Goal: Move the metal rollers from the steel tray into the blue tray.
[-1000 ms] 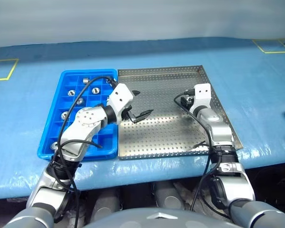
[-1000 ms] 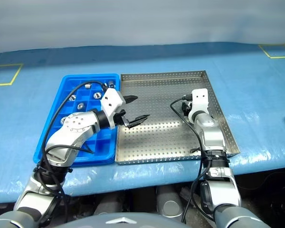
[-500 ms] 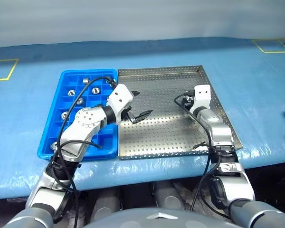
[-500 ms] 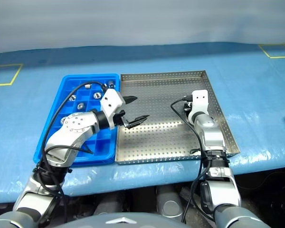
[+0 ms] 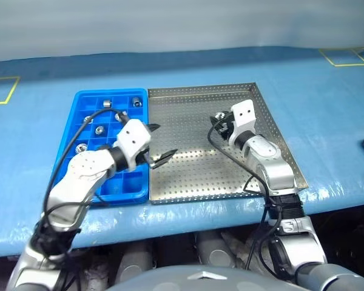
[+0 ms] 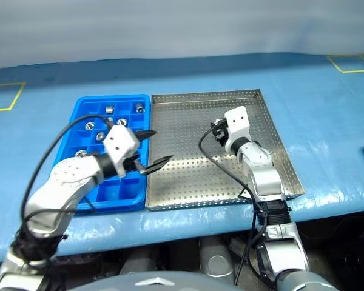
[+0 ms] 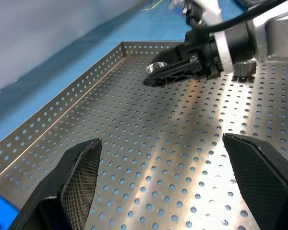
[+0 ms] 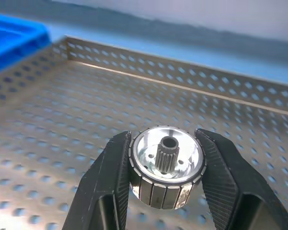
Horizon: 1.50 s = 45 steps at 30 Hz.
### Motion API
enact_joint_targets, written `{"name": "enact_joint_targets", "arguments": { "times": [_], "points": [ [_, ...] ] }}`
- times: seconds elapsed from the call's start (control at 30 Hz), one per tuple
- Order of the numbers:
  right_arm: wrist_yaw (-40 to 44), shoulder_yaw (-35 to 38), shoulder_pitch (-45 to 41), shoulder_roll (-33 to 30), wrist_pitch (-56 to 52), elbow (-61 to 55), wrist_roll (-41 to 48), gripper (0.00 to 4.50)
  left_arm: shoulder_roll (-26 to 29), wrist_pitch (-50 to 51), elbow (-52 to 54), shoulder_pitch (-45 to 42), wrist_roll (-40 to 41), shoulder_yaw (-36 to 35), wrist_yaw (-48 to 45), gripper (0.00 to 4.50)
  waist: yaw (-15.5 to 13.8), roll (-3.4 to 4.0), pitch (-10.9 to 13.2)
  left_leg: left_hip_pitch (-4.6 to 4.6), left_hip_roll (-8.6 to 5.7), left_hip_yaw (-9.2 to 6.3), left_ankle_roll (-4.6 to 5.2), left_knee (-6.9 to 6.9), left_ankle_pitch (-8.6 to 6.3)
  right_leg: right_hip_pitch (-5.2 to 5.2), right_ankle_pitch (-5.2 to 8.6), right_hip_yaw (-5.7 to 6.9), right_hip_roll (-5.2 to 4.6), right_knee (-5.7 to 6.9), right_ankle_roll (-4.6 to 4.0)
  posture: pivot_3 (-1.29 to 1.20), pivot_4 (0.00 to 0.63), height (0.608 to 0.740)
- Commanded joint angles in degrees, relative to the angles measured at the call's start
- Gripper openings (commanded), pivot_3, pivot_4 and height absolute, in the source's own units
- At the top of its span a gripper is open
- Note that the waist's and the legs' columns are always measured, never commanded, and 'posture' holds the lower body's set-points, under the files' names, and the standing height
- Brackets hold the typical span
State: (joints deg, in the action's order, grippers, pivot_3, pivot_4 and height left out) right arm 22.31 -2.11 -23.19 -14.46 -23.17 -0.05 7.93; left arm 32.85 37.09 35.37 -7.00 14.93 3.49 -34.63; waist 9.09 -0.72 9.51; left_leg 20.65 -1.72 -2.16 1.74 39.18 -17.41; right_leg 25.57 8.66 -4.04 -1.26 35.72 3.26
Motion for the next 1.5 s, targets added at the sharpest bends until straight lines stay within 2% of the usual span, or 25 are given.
{"name": "enact_joint_targets", "arguments": {
  "times": [0.03, 0.13, 0.3, 0.5, 0.67, 0.97, 1.37, 1.5],
  "points": [
    [7.8, -2.3, -0.4, -0.5, -3.8, -8.0, 6.3, 1.72, 2.1, 3.8, 11.5, 7.2, 1.8, -7.8, 1.9, 4.41, -0.4, -0.03, 0.0, 0.01, 0.01, -0.01, 0.0, 0.01, 0.0, 0.0, 0.0, 0.01, 0.0, 0.0, -0.01, -0.07, 0.15, 0.74],
    [13.9, -5.3, -1.2, -1.2, -6.2, -11.0, 9.8, 1.72, 3.6, 6.4, 17.0, 13.4, 2.0, -12.9, 3.1, 4.41, -1.8, -0.07, 0.0, -0.01, 0.0, -0.05, -0.01, 0.05, 0.01, -0.03, 0.07, 0.09, -0.03, 0.01, 0.01, -0.03, 0.15, 0.74],
    [20.5, -9.9, -3.7, -1.0, -6.5, -11.5, 12.0, 1.72, 4.3, 9.5, 21.9, 17.7, 3.0, -18.6, 4.3, 4.41, -4.4, -0.16, 0.1, -0.07, 0.03, -0.12, -0.07, 0.07, 0.04, -0.1, 0.25, 0.2, 0.0, 0.04, 0.08, 0.03, 0.15, 0.74],
    [23.6, -16.3, -8.3, 4.1, -5.3, -6.5, 10.8, 1.72, 3.5, 9.0, 24.6, 27.8, 6.4, -24.3, 5.0, 4.41, -5.6, -0.2, 0.1, -0.07, 0.06, -0.16, -0.12, 0.0, 0.04, -0.06, 0.22, 0.26, -0.01, 0.05, -0.13, 0.06, 0.15, 0.74],
    [24.7, -20.8, -11.1, 8.8, -3.7, -0.9, 8.5, 1.72, 2.3, 6.8, 24.6, 35.3, 7.4, -24.1, 7.0, 4.41, -6.7, -0.2, 0.1, -0.03, 0.08, -0.36, -0.22, -0.03, 0.01, -0.04, 0.27, 0.46, -0.01, 0.06, -0.55, 0.09, 0.15, 0.74],
    [26.4, -27.5, -11.5, 12.6, -4.3, 3.0, 5.3, 1.72, 0.3, 5.5, 24.6, 37.9, 6.6, -21.0, 11.3, 4.41, -8.4, -0.2, 0.1, 0.01, 0.08, -0.67, -0.35, -0.03, 0.06, -0.12, 0.49, 0.8, -0.02, 0.07, -0.84, 0.13, 0.15, 0.74],
    [24.8, -26.9, -11.7, 14.3, -5.3, 8.1, 3.9, 1.72, 0.5, 6.7, 24.6, 36.2, 6.9, -20.3, 12.1, 4.41, -8.4, -0.19, 0.1, 0.03, 0.15, -0.98, -0.6, -0.09, 0.15, -0.14, 0.73, 1.1, 0.04, 0.13, -0.79, 0.11, 0.15, 0.74],
    [24.5, -26.3, -11.5, 14.5, -4.8, 8.2, 3.9, 3.06, 0.6, 7.2, 24.5, 35.1, 6.8, -19.8, 12.1, 4.41, -8.4, -0.19, 0.1, 0.03, 0.15, -1.06, -0.63, -0.1, 0.14, -0.17, 0.75, 1.18, 0.04, 0.14, -0.82, 0.11, 0.15, 0.74]
  ]
}}
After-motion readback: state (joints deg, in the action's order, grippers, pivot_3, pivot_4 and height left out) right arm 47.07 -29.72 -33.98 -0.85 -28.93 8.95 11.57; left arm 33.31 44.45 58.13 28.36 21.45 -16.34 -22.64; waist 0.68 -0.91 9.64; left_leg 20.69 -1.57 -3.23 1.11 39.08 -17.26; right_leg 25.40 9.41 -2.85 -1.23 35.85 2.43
